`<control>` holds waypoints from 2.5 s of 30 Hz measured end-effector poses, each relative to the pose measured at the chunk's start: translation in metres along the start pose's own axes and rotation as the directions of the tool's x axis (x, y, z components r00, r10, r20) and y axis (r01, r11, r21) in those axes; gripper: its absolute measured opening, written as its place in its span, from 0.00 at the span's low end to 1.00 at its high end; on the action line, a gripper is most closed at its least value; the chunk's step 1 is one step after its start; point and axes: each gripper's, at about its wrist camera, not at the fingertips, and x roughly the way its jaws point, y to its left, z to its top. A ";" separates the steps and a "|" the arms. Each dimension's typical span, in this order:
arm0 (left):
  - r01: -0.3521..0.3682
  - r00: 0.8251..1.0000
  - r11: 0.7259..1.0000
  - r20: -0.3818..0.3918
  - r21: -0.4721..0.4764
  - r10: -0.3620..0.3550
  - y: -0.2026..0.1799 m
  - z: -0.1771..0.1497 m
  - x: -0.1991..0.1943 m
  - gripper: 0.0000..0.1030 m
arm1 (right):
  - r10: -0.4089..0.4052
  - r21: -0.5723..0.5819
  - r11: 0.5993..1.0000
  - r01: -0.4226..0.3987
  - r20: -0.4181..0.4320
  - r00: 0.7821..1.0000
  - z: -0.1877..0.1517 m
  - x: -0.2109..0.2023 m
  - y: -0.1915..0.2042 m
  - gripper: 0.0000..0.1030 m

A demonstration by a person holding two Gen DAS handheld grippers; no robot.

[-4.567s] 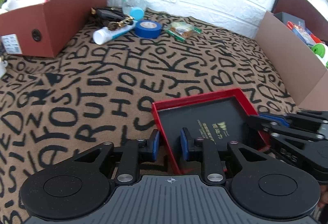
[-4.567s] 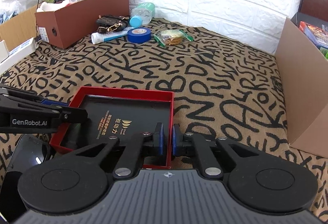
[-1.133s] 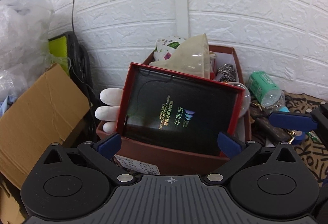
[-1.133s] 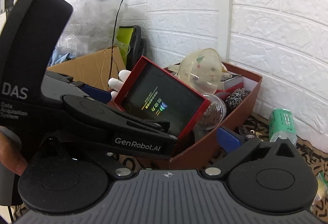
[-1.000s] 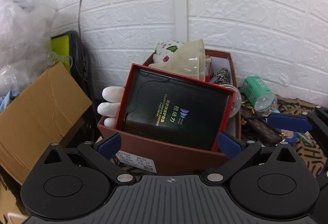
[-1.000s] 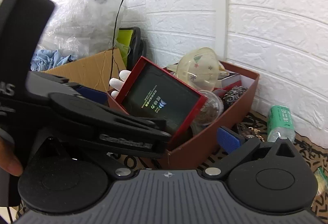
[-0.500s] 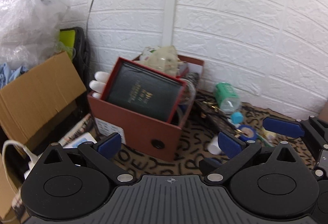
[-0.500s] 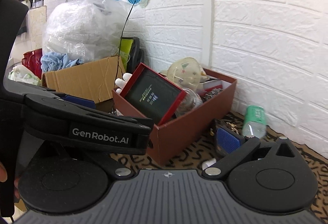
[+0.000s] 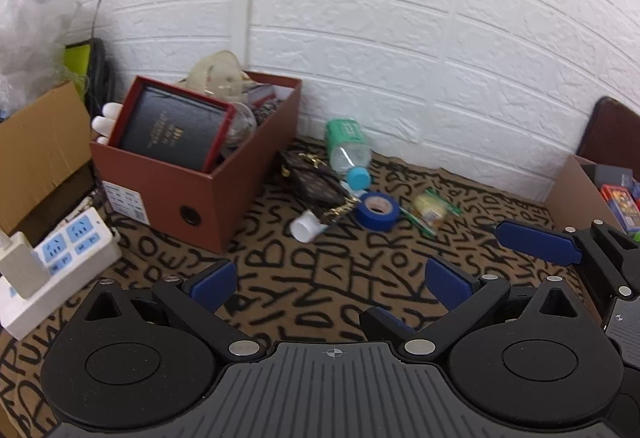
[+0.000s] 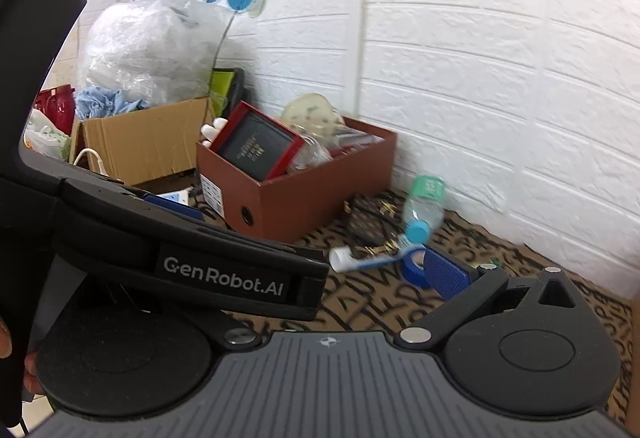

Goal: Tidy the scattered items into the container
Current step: 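Move both tools back to the blue tape and snack packet, then grasp the blue tape roll with the left tool while the right tool grasps the snack packet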

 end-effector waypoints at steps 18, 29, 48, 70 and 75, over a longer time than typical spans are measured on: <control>0.078 0.996 0.997 0.039 0.015 -0.078 -0.052 -0.031 0.015 1.00 | -0.061 0.082 0.995 0.062 -0.016 0.998 -0.045 -0.032 -0.047 1.00; 0.090 0.996 0.996 0.005 -0.027 -0.090 -0.031 -0.029 0.059 1.00 | -0.065 0.169 0.983 0.075 -0.066 0.996 -0.058 0.003 -0.075 1.00; 0.124 0.984 0.989 -0.120 -0.086 -0.134 -0.021 0.003 0.177 0.73 | -0.208 0.149 0.960 0.235 -0.177 0.962 -0.070 0.099 -0.128 0.99; 0.076 0.993 0.997 -0.093 0.028 -0.073 -0.041 0.039 0.250 0.60 | -0.158 0.008 0.987 0.163 -0.193 0.968 -0.052 0.178 -0.158 0.88; 0.077 0.994 0.995 -0.080 0.063 -0.072 -0.042 0.034 0.245 0.59 | -0.126 0.061 0.988 0.140 -0.187 0.974 -0.053 0.178 -0.166 0.65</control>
